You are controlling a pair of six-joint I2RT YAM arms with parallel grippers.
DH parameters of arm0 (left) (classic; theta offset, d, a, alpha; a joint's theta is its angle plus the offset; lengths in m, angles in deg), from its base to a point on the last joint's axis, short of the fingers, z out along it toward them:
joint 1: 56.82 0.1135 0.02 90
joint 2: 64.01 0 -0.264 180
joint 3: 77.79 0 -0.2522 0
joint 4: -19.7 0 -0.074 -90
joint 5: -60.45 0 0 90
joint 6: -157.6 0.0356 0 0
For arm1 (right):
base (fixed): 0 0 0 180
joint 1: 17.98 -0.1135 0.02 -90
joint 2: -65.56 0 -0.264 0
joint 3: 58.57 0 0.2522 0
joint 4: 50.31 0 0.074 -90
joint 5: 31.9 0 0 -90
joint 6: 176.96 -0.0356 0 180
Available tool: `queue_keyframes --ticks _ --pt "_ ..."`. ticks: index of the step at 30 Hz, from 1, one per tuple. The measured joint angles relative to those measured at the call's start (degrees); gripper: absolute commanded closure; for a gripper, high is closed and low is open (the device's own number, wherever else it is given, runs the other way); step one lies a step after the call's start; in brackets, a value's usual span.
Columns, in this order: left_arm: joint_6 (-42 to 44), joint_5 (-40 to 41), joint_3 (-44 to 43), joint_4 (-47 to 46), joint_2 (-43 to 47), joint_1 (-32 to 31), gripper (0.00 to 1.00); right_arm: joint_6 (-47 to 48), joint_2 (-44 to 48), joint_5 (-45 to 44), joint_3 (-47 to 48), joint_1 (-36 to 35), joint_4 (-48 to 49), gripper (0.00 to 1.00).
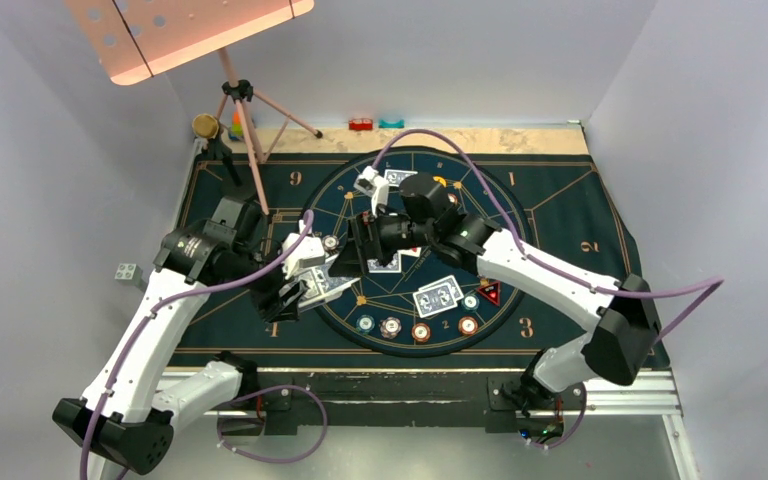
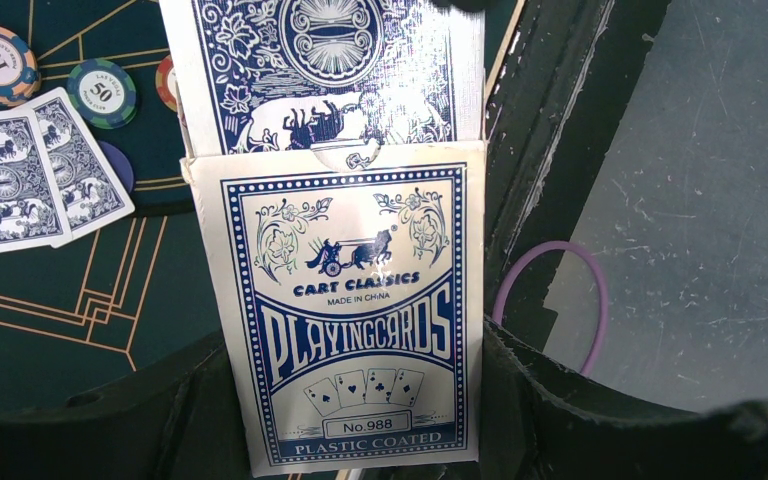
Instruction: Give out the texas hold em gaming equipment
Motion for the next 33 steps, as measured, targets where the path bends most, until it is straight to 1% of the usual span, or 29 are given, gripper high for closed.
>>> queue_keyframes --ticks 5,8,15,20,28,33 --pt "0.0 0.0 0.0 -0.13 0.0 0.0 1.0 1.55 -2.67 2.25 0.72 -0.7 -1.42 0.06" --pt "-0.02 0.0 0.0 -0.33 0.0 0.0 1.0 2.12 -3.19 2.62 1.16 -0.92 -2.29 0.1" --pt "-0.02 0.0 0.0 -0.74 0.0 0.0 1.0 3.28 -3.28 0.74 1.4 -0.96 -4.42 0.25" --pt "-0.02 0.02 0.0 -0.72 0.0 0.0 1.0 3.78 -3.26 -1.84 1.7 -0.96 -6.21 0.38" --pt "-0.02 0.22 0.0 -0.72 0.0 0.0 1.0 3.82 -3.26 -3.15 2.67 -1.09 -6.29 0.5" --pt "-0.02 0.37 0.0 -0.7 0.0 0.0 1.0 3.85 -3.1 -3.98 2.97 -1.18 -6.36 0.61"
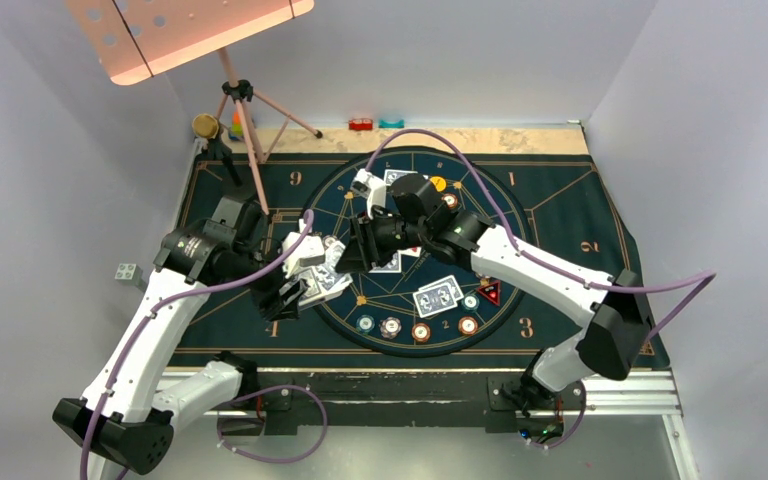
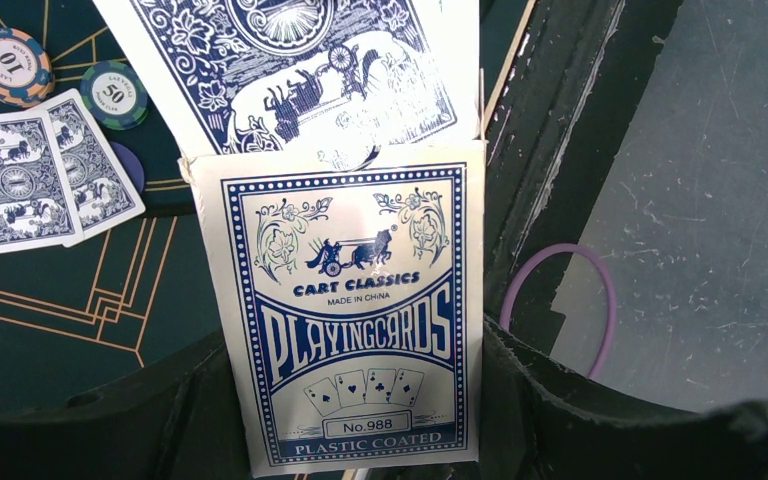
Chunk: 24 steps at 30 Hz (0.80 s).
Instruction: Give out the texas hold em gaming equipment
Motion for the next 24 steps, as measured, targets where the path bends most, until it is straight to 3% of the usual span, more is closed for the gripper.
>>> queue_keyframes --ticks 4,7,24 --pt "0.0 0.11 0.0 0.07 0.0 0.0 1.0 0.2 0.68 -1.16 0.09 -0.07 -0.09 0.78" --pt "0.0 0.13 0.0 0.13 0.0 0.0 1.0 0.39 1.64 -2.16 0.09 -0.07 -0.31 0.85" --pt "0.0 0.07 0.0 0.02 0.24 0.0 1.0 -0.09 6.08 -10.64 1.6 0.55 -3.15 0.99"
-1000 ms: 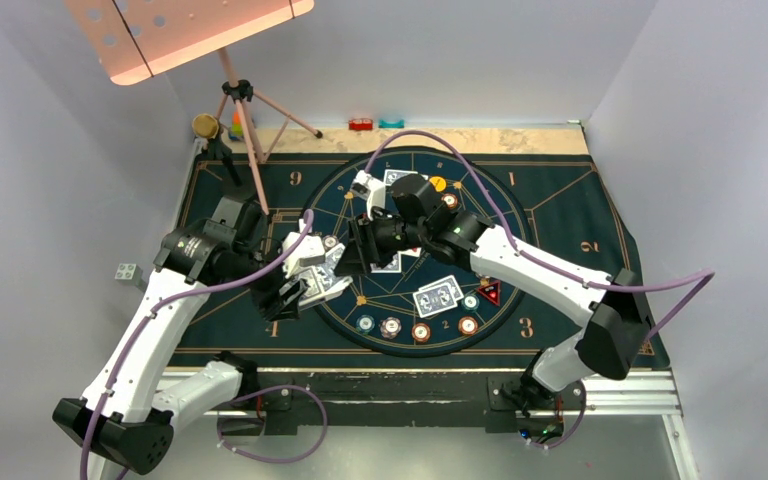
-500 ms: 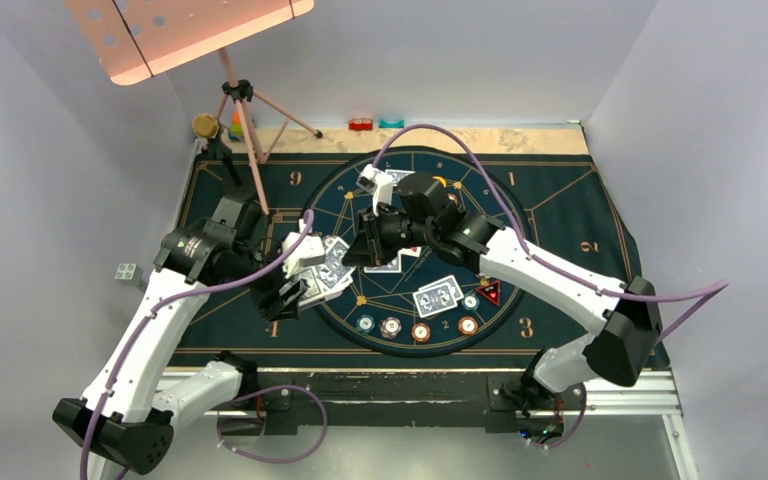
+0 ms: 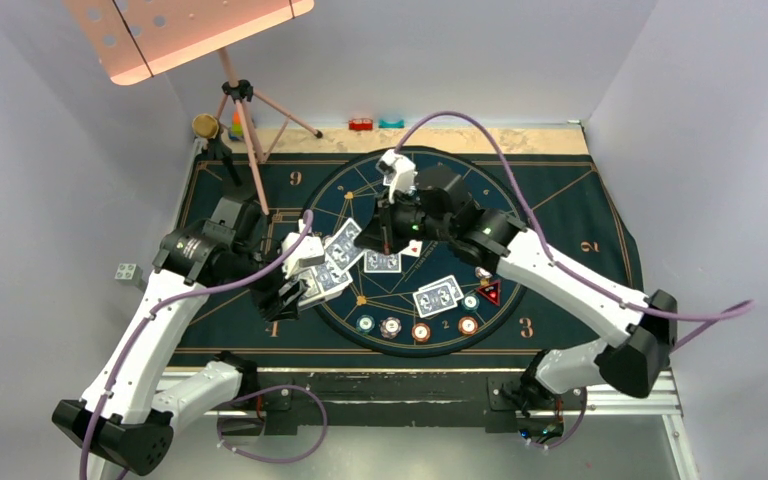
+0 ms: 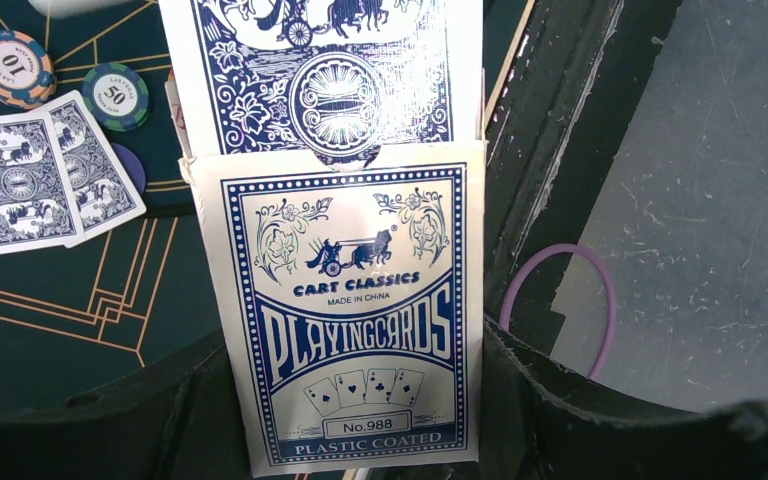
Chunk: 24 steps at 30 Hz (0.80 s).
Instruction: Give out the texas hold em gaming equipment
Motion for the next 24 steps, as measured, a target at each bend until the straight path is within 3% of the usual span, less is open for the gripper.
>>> queue_keyframes --ticks 11,24 --pt "0.0 -0.04 0.0 0.0 0.46 0.0 1.0 -4.72 7.5 1.42 -5.14 12.83 3.98 1.0" --pt "0.0 -0.63 0.0 0.07 0.55 0.0 1.0 -8.5 -17.05 6.23 -13.97 13.55 11.45 1.0"
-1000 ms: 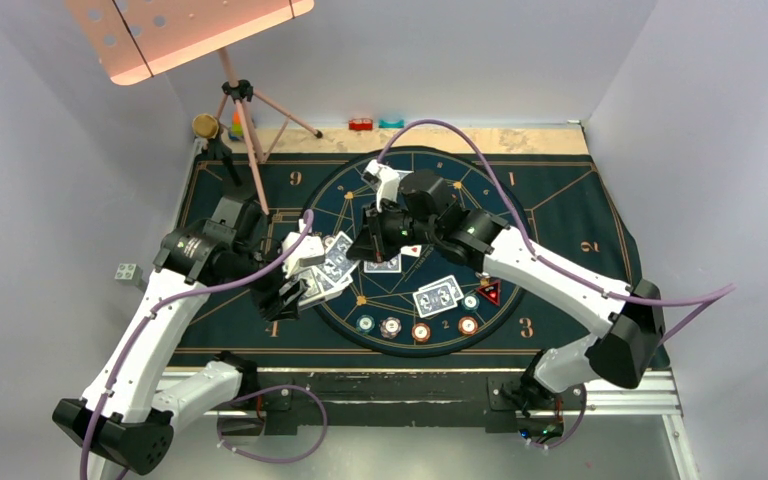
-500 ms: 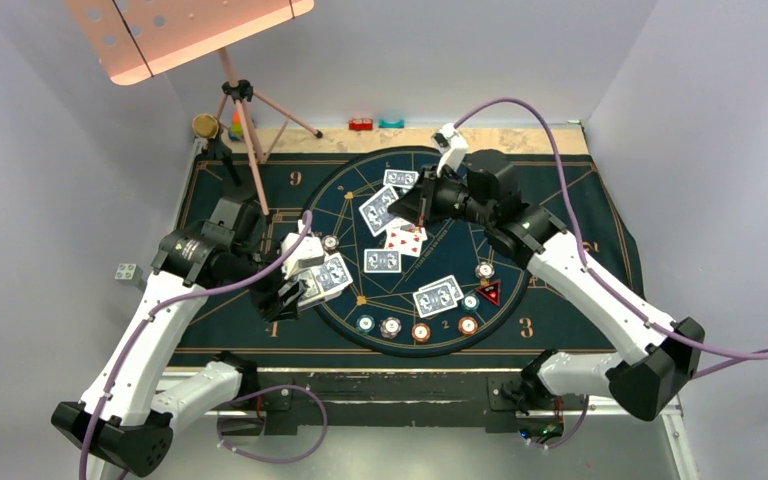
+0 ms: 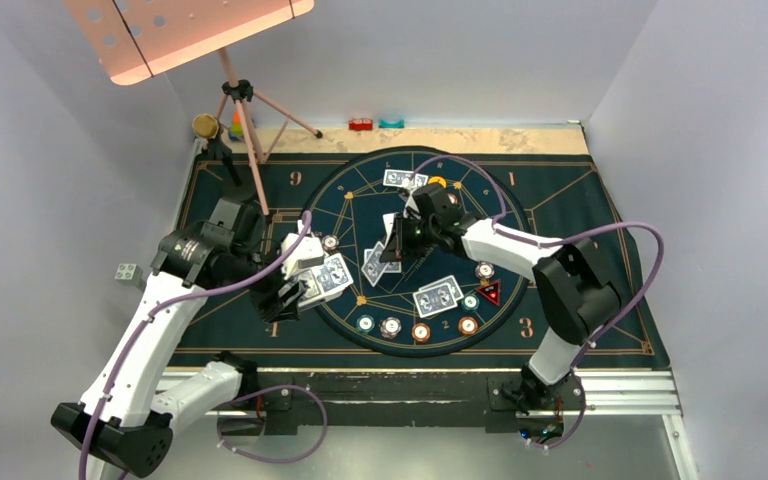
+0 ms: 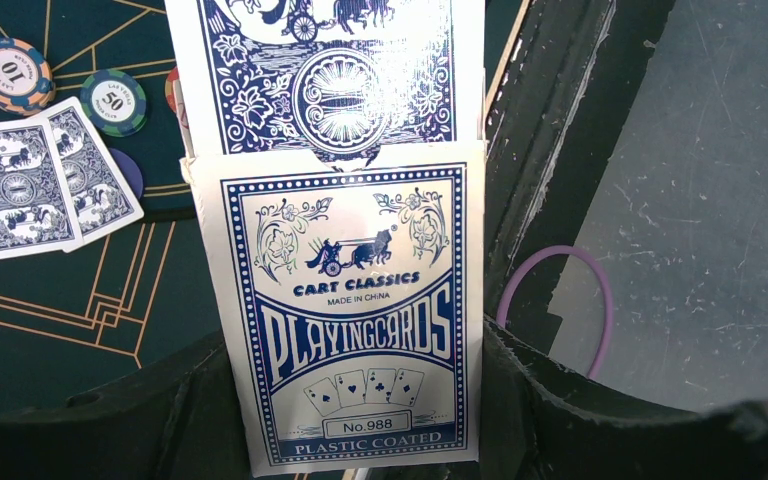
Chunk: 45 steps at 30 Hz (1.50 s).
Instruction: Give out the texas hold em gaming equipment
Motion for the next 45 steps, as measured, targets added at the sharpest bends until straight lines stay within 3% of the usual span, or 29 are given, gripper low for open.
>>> queue_keyframes --ticks 5,11,16,22,28,32,37,45 --pt "0.0 -0.17 -0.02 0.15 0.33 0.0 1.0 -0.17 -1.53 -3.04 -0.79 0.0 2.25 1.0" --pt "0.0 -0.68 0.0 0.15 0.48 0.0 1.0 -0.26 -1.86 -7.41 -1.14 0.04 3.39 0.68" --pt "0.0 -0.94 0.0 0.15 0.57 0.0 1.0 0.07 -2.36 -12.85 -1.16 0.04 1.29 0.52" --pt "-0.02 -1.11 0.0 0.13 0.68 0.0 1.0 2.08 -1.53 -18.18 1.64 0.04 -6.14 0.5" --pt "0.0 -1.14 0.0 0.07 0.72 0.0 1.0 5.64 9.31 -23.12 5.51 -0.7 -13.79 0.51" --pt "0.0 -1.2 0.0 -0.15 0.72 0.0 1.0 7.76 12.74 -28.15 12.72 -6.27 -18.58 0.52" --pt "0.0 -1.36 0.11 -0.48 0.48 0.0 1.0 8.37 12.35 -29.31 17.79 -15.63 -23.28 0.53" --pt "-0.02 -1.33 0.09 -0.57 0.04 0.0 1.0 8.96 5.22 -29.55 28.26 -21.24 -31.89 0.56"
